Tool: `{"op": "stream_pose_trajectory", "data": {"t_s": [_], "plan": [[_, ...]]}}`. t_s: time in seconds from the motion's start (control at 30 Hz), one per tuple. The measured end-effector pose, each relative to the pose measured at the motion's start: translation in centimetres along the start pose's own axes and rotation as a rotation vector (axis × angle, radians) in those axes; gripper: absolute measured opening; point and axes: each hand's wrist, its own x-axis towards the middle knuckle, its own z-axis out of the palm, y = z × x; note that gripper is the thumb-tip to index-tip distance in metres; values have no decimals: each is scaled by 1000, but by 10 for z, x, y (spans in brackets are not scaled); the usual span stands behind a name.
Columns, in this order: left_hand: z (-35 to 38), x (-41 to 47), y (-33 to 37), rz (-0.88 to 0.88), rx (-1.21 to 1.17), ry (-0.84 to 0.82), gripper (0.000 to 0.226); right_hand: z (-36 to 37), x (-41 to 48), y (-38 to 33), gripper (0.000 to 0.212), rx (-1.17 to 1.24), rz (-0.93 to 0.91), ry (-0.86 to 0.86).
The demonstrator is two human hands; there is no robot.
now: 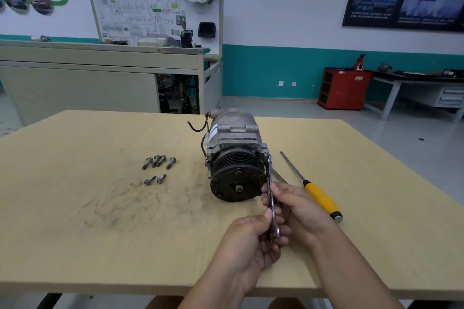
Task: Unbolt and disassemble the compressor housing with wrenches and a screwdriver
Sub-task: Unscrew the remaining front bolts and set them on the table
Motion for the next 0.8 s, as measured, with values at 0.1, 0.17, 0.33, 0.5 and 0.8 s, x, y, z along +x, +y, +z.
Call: {"op": "stream_pose_trajectory", "data": {"t_s": [0.1,0.17,0.33,0.5,0.8], "plan": [[1,3,-4,42,78,18,21,0,0,1,22,-44,-5,50],[2,4,-6,88,135,34,18,0,-1,1,24,-67,-9,77],[6,5,-8,129,204,76,19,0,0,1,24,-112,-18,138],[11,7,-7,138,245,63,23,-3,2,0,17,-127,-17,252],[23,7,-3,85,148,-52,25,-9,3,-6,26,83,72,91]]}}
